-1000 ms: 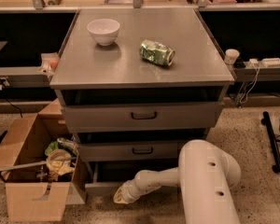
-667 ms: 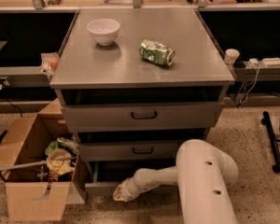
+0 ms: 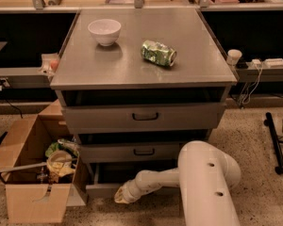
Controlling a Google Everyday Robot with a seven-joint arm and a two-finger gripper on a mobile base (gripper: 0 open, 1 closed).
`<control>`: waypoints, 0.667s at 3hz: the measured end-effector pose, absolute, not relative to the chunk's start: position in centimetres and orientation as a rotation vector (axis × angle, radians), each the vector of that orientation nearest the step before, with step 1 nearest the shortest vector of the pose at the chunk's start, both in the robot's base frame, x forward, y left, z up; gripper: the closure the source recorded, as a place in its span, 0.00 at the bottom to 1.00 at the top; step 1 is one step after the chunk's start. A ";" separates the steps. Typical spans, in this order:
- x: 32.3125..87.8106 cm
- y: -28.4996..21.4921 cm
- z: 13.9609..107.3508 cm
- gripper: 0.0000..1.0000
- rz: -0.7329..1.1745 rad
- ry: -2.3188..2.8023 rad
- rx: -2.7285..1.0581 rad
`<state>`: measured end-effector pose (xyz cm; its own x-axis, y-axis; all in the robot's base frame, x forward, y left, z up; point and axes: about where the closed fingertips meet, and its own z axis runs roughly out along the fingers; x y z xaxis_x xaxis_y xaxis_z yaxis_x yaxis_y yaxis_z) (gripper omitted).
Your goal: Close bottom drawer
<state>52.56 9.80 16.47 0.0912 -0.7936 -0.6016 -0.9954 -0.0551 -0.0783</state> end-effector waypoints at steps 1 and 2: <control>52.6 9.8 16.5 0.27 0.561 1.752 -1.901; 52.6 9.8 16.5 0.04 0.561 1.752 -1.901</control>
Offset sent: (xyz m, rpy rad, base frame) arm 0.0000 0.0000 0.0000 0.0000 0.0000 0.0000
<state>52.56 9.80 16.47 0.0912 -0.7936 -0.6016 -0.9954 -0.0551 -0.0782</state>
